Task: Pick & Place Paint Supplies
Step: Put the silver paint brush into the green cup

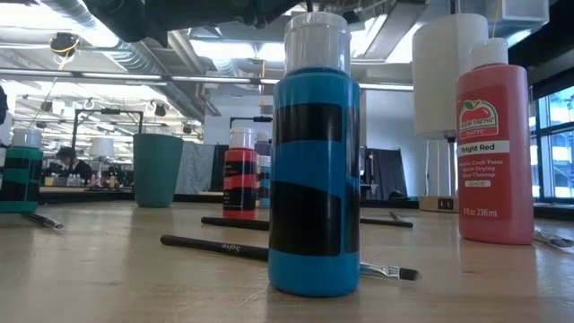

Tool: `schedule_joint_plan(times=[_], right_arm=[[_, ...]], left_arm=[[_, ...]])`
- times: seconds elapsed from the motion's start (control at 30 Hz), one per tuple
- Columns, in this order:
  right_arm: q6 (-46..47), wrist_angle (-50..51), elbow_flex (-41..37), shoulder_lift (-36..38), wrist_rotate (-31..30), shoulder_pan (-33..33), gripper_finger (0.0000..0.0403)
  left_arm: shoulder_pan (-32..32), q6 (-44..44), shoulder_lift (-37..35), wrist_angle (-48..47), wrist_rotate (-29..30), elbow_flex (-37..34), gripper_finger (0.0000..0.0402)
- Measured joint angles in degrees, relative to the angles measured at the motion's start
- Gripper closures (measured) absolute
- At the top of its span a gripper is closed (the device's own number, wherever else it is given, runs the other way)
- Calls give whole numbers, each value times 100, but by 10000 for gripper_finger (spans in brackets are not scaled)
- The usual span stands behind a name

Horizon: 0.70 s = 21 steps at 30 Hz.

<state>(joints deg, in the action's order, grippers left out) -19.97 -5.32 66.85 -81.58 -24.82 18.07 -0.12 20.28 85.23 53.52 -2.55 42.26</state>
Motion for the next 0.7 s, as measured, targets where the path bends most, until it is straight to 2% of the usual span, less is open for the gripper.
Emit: schedule_joint_plan(times=[0.27, 0.5, 0.7], right_arm=[[7, 15, 0, -92, -21, -1, 403], [4, -122, 2, -250, -69, -98, 403], [-50, -107, 2, -258, -63, -121, 400]], left_arm=[[0, 93, 0, -6, 29, 0, 309], [-4, 131, 0, -64, 109, -9, 379], [-4, 36, 0, -81, 115, -9, 382]])
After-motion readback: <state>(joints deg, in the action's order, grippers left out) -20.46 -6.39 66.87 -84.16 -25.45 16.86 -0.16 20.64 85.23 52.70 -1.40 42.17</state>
